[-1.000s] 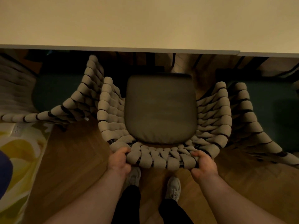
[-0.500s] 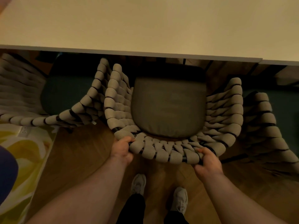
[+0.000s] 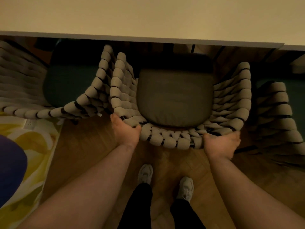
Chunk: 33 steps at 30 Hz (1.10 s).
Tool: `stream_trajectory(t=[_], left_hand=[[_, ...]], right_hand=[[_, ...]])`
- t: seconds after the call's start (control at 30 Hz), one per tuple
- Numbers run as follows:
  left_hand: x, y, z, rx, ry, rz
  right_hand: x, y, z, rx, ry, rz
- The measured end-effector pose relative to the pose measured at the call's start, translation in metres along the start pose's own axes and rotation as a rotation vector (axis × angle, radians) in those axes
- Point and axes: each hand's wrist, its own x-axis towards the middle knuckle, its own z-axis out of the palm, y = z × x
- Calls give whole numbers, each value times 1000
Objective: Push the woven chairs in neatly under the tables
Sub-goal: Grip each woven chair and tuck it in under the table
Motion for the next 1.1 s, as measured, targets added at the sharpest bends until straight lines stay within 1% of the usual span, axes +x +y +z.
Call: stream_trajectory(t=[0.07,0.1,0.17,0.23,0.3,0.37,0.43,0.5,0.63,0.77,0.93,1.1], left_hand=[[-5,3,-8,362,-48,297],[-7,5,-9,484,-122,449],[-9,13,-11,650,-345,677],[-8,17,-7,832,-539,813],[-5,18,-2,1040,-612,883],[-2,19,3,1159,-614,906],[1,22,6,1155,-591,916],[4,25,9,1157,-559,926],[11,29,10,1143,-538,896],[25,41,11,1107,-580,804],[28,46,10,1091,-571,782],[26,41,10,1064,-614,727]], right_hand=[[-9,2,-7,-310,19,-323],[-11,2,-9,-403,-11,-478],[-15,1,-13,-553,-156,-720],[-15,-3,-15,-691,-323,-826],[-10,-9,-16,-787,-438,-851],[-5,-17,-15,-925,-493,-876],[-2,-23,-11,-1029,-509,-911],[1,-26,-6,-1064,-503,-928],[3,-35,-3,-1069,-489,-947],[8,-50,1,-1049,-488,-926],[11,-58,3,-1053,-501,-941],[10,-60,1,-1078,-529,-930]])
